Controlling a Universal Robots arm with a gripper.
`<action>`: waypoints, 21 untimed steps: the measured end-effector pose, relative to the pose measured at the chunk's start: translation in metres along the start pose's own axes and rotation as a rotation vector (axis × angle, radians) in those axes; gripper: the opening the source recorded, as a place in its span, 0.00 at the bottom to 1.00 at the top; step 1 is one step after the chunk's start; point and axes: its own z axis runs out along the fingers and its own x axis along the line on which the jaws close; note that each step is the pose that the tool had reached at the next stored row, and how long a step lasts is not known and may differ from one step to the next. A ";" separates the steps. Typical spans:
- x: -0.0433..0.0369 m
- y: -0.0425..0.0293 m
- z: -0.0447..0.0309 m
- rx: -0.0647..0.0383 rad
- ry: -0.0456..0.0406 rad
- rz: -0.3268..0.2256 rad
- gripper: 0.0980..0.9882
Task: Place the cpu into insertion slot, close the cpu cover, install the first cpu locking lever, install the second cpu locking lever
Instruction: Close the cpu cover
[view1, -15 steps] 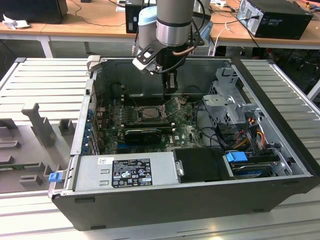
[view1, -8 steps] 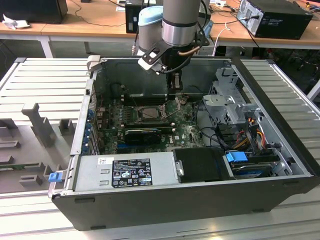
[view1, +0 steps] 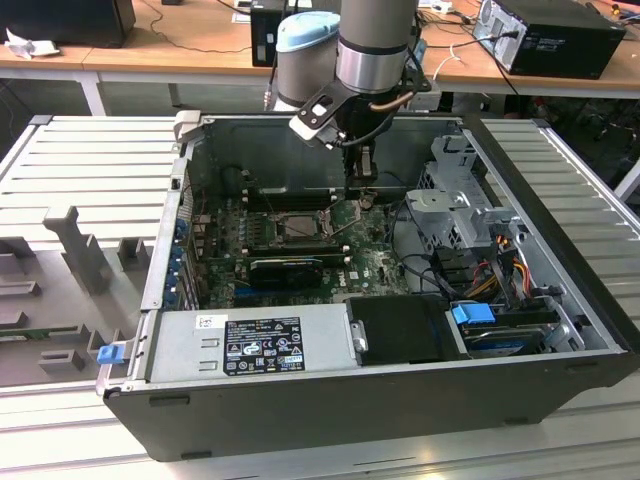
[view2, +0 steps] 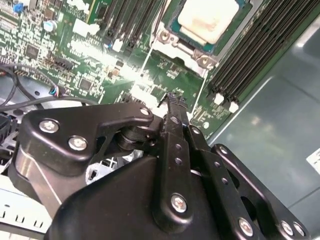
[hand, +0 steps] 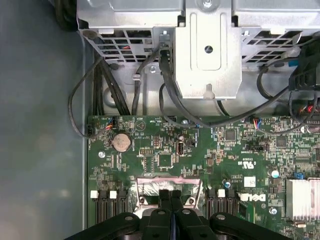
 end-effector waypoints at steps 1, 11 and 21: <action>0.0001 0.0033 0.0001 0.000 0.0000 0.000 0.01; 0.0003 0.0205 0.0018 0.000 -0.0003 0.000 0.01; 0.0001 0.0295 0.0142 0.000 0.0014 -0.001 0.01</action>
